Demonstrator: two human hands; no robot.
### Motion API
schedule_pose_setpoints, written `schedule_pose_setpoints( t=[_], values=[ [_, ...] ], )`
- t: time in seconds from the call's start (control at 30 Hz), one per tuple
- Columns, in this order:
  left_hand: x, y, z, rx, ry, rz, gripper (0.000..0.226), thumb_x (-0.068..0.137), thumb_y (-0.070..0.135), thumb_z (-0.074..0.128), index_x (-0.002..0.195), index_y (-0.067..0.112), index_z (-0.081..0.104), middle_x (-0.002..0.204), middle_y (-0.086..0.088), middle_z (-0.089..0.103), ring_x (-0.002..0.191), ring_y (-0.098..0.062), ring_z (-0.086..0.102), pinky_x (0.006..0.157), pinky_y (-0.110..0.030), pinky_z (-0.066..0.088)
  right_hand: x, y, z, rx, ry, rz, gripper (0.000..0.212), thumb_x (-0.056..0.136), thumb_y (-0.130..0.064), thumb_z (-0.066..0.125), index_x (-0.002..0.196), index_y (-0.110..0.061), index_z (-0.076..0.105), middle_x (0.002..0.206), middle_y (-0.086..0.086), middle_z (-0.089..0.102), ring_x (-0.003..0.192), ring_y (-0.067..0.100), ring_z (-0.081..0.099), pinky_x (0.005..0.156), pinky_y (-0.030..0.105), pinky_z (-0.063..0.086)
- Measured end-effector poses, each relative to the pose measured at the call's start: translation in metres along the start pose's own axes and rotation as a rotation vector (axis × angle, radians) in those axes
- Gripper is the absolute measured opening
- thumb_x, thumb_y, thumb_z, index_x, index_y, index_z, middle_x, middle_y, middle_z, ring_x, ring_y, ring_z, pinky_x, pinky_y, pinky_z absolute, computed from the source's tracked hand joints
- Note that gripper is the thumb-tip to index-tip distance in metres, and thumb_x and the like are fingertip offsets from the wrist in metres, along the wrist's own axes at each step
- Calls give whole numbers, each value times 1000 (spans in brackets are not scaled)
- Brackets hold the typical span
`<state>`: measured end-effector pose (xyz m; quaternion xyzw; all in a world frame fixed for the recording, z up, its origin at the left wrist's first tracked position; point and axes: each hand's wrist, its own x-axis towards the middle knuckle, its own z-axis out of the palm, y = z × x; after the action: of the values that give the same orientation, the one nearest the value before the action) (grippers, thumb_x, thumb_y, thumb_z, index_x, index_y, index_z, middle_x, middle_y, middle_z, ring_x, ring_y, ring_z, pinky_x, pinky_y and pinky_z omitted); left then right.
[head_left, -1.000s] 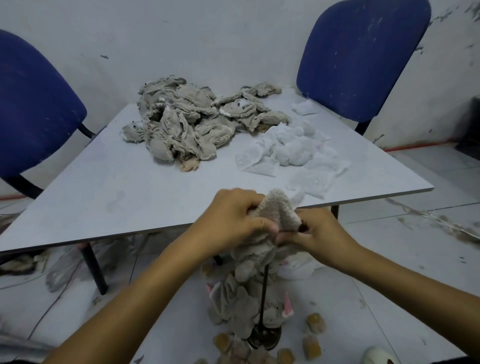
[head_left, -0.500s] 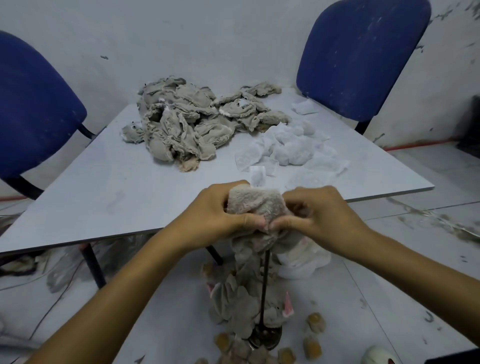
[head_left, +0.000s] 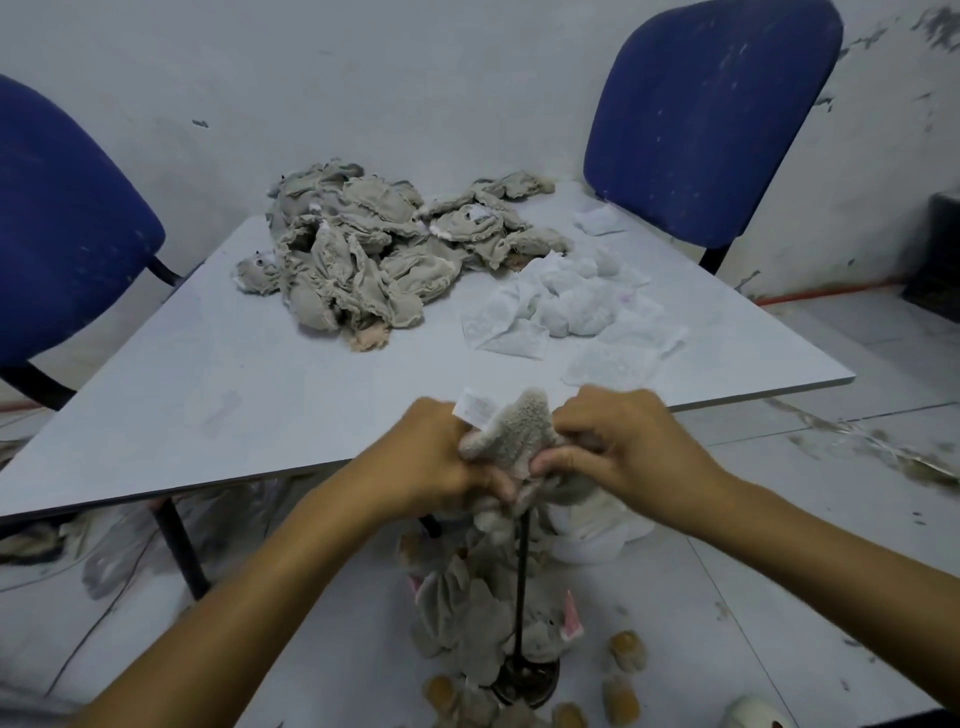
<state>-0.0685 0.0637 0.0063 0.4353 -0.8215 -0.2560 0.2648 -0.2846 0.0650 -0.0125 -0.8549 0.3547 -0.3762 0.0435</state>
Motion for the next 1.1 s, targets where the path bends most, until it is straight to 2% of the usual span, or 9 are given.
schedule_pose_setpoints(
  t=[0.13, 0.2, 0.33, 0.53, 0.63, 0.73, 0.9, 1.0, 1.1],
  values=[
    [3, -3, 6, 101, 31, 3, 24, 64, 9, 89, 66, 26, 73, 72, 14, 70, 73, -1, 61, 63, -26, 47, 1, -3, 5, 40, -58, 50, 55, 75, -28, 83, 58, -14, 32, 54, -8, 32, 60, 14, 35, 54, 27, 28],
    [3, -3, 0, -7, 69, -22, 31, 65, 15, 90, 60, 35, 67, 63, 19, 64, 63, 4, 58, 57, -22, 42, 0, -2, -4, 58, -37, 55, 42, 76, -32, 81, 58, -10, 50, 55, -5, 44, 59, 13, 41, 55, 31, 37],
    [3, 10, -10, -472, 110, 61, 24, 72, 27, 82, 93, 35, 74, 89, 10, 74, 83, -4, 68, 72, -21, 55, 1, -8, -15, -84, 51, -36, 15, 80, -22, 80, 84, -10, 73, 73, -3, 59, 68, 17, 52, 60, 23, 38],
    [8, 6, 6, -423, 266, 142, 28, 72, -6, 79, 68, 15, 61, 66, 11, 65, 62, -2, 58, 57, -17, 45, -2, -12, -9, -225, 249, -99, 23, 84, -15, 73, 103, -3, 75, 84, 7, 66, 73, 25, 59, 62, 31, 49],
    [8, -5, 13, -297, 201, 102, 38, 67, -3, 79, 61, 17, 48, 59, 10, 50, 57, -2, 43, 53, -22, 34, -7, -8, 1, -213, 176, -111, 17, 84, -19, 74, 88, -3, 73, 76, 7, 62, 68, 26, 54, 57, 34, 47],
    [3, -12, 24, -205, 106, 43, 36, 69, -9, 77, 63, 7, 45, 63, -3, 48, 62, -8, 42, 58, -31, 35, -21, -4, 17, -120, 57, -45, 18, 81, -21, 79, 76, -8, 68, 71, 1, 56, 67, 19, 46, 59, 29, 41],
    [2, -16, 19, -252, 73, -21, 19, 75, 3, 78, 76, 9, 60, 74, -1, 61, 70, -10, 54, 67, -33, 44, -16, 1, 16, -35, -7, 16, 33, 78, -23, 81, 66, -18, 51, 71, -13, 40, 68, 7, 36, 62, 18, 27],
    [1, -10, 13, -365, 112, -33, 10, 80, 8, 77, 80, 11, 68, 77, 1, 68, 74, -12, 61, 71, -36, 51, -12, -4, 7, 153, -23, 138, 14, 78, -31, 77, 76, -19, 70, 72, -12, 55, 70, 8, 49, 64, 25, 41],
    [10, 10, -4, -417, 336, 111, 10, 80, 10, 73, 75, 17, 69, 76, 11, 67, 72, -6, 62, 68, -25, 52, 7, -8, -21, 435, 42, 261, 29, 72, -36, 76, 100, -29, 72, 91, -14, 71, 83, 5, 67, 72, 19, 55]
  ],
)
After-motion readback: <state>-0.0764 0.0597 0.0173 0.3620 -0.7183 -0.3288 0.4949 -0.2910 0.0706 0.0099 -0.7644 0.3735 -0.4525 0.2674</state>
